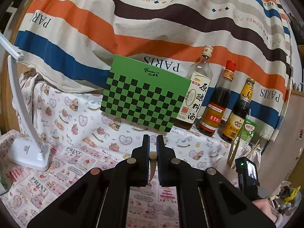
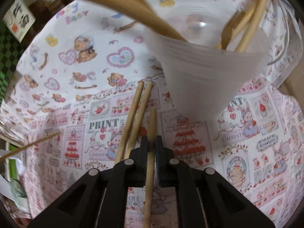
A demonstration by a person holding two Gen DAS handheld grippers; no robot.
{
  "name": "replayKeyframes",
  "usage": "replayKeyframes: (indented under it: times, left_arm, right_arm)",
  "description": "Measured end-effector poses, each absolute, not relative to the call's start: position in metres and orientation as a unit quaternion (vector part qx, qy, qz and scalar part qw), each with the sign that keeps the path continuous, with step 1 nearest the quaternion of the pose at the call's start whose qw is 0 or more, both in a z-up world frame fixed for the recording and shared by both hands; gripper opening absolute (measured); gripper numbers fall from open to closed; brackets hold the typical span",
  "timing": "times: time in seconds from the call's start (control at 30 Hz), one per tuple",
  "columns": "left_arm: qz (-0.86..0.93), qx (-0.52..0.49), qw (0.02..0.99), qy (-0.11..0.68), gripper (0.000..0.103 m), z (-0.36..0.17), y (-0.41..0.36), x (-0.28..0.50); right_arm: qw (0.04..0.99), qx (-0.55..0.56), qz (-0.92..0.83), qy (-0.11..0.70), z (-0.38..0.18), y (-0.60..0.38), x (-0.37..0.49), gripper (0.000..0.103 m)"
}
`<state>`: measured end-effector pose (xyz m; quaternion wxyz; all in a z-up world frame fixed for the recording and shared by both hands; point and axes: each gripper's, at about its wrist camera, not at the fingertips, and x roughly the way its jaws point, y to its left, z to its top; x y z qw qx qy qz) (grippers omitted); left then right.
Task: Organize utensils
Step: 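Carry the left gripper's chopstick to the plastic cup while the right gripper carries its chopstick there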
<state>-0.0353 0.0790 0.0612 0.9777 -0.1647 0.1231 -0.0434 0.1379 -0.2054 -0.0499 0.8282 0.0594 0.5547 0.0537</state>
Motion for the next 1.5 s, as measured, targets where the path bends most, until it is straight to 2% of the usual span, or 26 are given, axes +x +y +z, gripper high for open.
replayKeyframes:
  times: [0.17, 0.27, 0.57, 0.8, 1.17, 1.5]
  left_arm:
    - [-0.043, -0.156, 0.980, 0.115, 0.006, 0.063, 0.078, -0.038]
    - [-0.045, -0.149, 0.983, 0.101, 0.006, 0.065, 0.076, -0.042]
    - [-0.061, -0.163, 0.978, 0.116, 0.006, 0.060, 0.076, -0.037]
    - [-0.073, -0.171, 0.977, 0.104, 0.006, 0.062, 0.076, -0.042]
    - [-0.121, -0.135, 0.979, 0.097, 0.006, 0.070, 0.051, -0.046]
    - [-0.155, -0.111, 0.978, 0.082, 0.006, 0.127, -0.004, -0.052]
  right_arm:
    - [0.838, 0.002, 0.032, 0.545, -0.052, -0.184, 0.133, 0.007]
    - [0.856, 0.015, 0.074, 0.511, -0.030, -0.177, 0.117, 0.006]
    - [0.930, 0.061, 0.147, 0.331, 0.090, -0.205, 0.067, 0.006]
    - [0.958, 0.060, 0.164, 0.227, 0.136, -0.227, 0.023, 0.006]
    - [0.965, 0.103, 0.184, 0.153, 0.180, -0.264, 0.011, 0.006]
    - [0.964, 0.157, 0.174, 0.128, 0.206, -0.334, 0.010, 0.006]
